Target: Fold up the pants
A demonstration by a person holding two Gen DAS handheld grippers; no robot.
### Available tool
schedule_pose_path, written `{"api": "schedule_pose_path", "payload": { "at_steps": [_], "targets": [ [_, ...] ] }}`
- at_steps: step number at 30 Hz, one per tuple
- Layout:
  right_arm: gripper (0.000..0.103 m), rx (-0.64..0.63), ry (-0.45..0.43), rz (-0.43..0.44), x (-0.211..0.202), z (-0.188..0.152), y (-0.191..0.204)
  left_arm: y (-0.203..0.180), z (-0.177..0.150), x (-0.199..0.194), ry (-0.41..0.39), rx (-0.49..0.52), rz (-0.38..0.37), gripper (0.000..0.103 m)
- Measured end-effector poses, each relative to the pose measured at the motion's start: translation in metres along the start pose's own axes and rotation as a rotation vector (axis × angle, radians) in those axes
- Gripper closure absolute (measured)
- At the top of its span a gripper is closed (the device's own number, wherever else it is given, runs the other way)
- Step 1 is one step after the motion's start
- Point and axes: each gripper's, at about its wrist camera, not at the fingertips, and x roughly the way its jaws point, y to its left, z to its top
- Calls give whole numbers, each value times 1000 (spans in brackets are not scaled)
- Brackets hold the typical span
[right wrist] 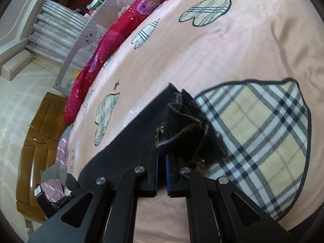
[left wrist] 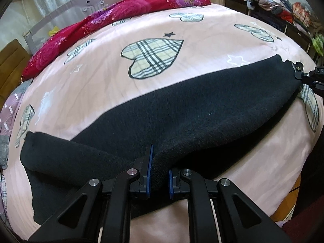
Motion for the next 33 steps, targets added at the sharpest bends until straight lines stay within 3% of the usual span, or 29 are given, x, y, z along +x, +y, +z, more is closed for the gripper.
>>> {"api": "schedule_pose_path", "payload": {
  "at_steps": [9, 14, 18, 20, 23, 27, 33],
  "targets": [
    [93, 9, 15, -102, -1, -12, -14, -4, -14, -2, 19, -13, 26, 78],
    [89, -7, -21, -113, -18, -13, -10, 10, -20, -18, 16, -113, -2, 61],
    [87, -104, -83, -114, -37, -12, 11, 25, -23, -28, 25, -209, 0, 55],
    [80, -152, -95, -105, -40, -12, 23, 33, -23, -32, 34, -247, 53, 44],
    [60, -227, -95, -75, -39, -17, 44, 50, -25, -38, 37, -331, 73, 43],
    [59, -317, -50, -33, -23, -29, 73, 85, -29, -41, 70, -478, 61, 39],
    [59, -439, 102, 75, 13, -55, 113, 138, -30, -36, 140, -636, 65, 38]
  ]
}}
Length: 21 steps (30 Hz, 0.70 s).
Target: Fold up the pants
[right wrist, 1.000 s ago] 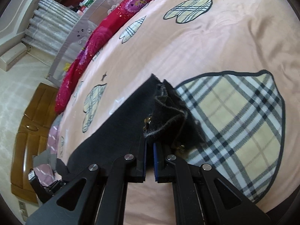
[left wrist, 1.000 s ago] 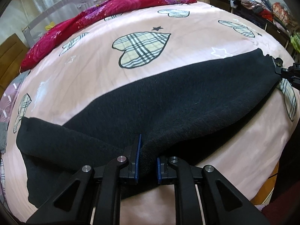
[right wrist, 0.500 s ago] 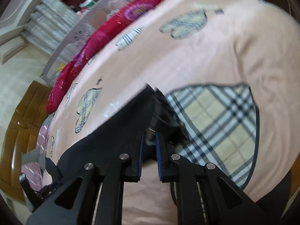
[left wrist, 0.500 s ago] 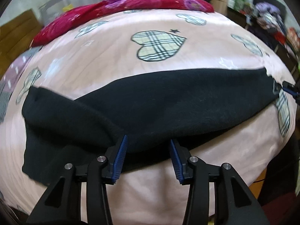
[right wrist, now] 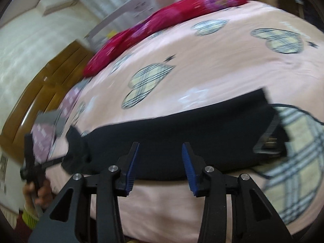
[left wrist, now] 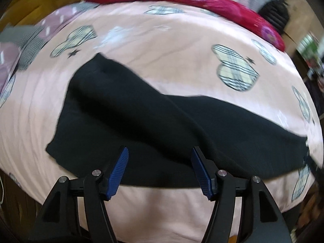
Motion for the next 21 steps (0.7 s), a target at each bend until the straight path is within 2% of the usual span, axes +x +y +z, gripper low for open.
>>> {"api": "schedule_pose_path", "payload": {
  "at_steps": [9, 12, 14, 16, 21],
  "targets": [
    [59, -167, 187, 174, 64, -12, 69, 32, 62, 13, 132, -145, 2, 33],
    [58, -216, 240, 214, 86, -13, 89, 32, 87, 29, 220, -148, 44, 33],
    [51, -251, 278, 236, 101, -14, 103, 35, 100, 42, 287, -168, 87, 33],
    [50, -291, 309, 253, 115, -15, 117, 36, 111, 58, 363, -169, 109, 33],
    [48, -394, 358, 295, 139, -15, 146, 31, 137, 89, 439, -143, 217, 33]
  ]
}}
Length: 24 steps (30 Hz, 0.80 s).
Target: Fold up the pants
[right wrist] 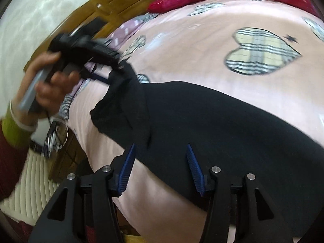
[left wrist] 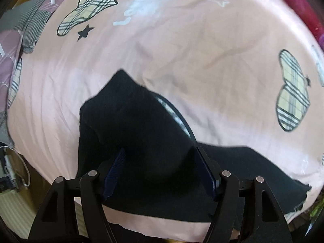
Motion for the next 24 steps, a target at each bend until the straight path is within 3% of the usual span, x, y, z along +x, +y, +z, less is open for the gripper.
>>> {"api": "schedule_pose_path", "payload": {
  "at_steps": [7, 9, 12, 13, 14, 16, 19, 24],
  "targets": [
    [46, -125, 78, 19, 35, 11, 15, -20, 25, 33, 65, 31, 119, 28],
    [46, -155, 102, 13, 45, 12, 18, -20, 24, 41, 65, 41, 136, 36],
    [47, -207, 115, 23, 53, 13, 25, -15, 15, 40, 21, 62, 131, 57],
    [52, -235, 109, 15, 54, 13, 29, -9, 11, 37, -2, 59, 118, 71],
    [68, -252, 108, 10, 55, 14, 31, -2, 6, 33, -20, 51, 104, 81],
    [87, -280, 118, 17, 58, 15, 34, 13, -3, 26, -53, 24, 45, 91],
    [94, -297, 96, 13, 53, 18, 36, 42, -26, 12, -136, -41, -54, 97],
    [95, -307, 43, -3, 29, 26, 36, 93, -75, -12, -306, -182, -280, 99]
  ]
}}
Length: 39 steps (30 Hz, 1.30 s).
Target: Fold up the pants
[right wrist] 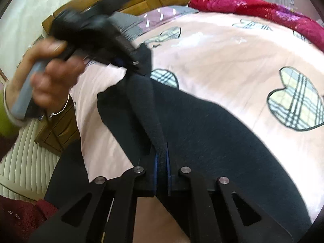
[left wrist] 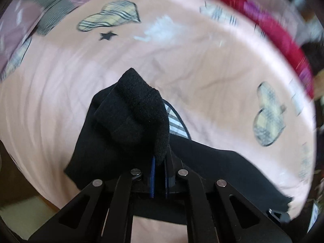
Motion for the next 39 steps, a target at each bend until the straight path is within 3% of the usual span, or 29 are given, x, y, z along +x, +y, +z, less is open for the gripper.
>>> {"api": "schedule_pose_path", "payload": {
  "at_steps": [5, 12, 22, 28, 31, 33, 34, 35, 39],
  "targets": [
    [95, 13, -12, 3, -14, 0, -1, 24, -42, -26, -95, -127, -138, 99],
    [95, -22, 23, -53, -6, -3, 16, 44, -72, -20, -128, -238, -215, 99],
    [95, -37, 75, -94, 11, -8, 26, 71, -101, -3, -132, -251, -220, 97],
    [92, -18, 114, -116, 21, -11, 27, 77, -110, -4, -144, -233, -185, 89],
    [87, -23, 125, -138, 23, -12, 30, 85, -114, -8, -143, -239, -178, 88],
    [72, -22, 130, -148, 23, -13, 31, 90, -116, -10, -140, -244, -179, 88],
    [59, -16, 129, -151, 22, -13, 31, 94, -117, -12, -139, -244, -181, 85],
    [54, -13, 124, -150, 21, -14, 32, 97, -118, -13, -140, -245, -186, 81],
    [54, 18, 101, -128, 15, -16, 32, 108, -121, -14, -136, -268, -190, 76]
  ]
}}
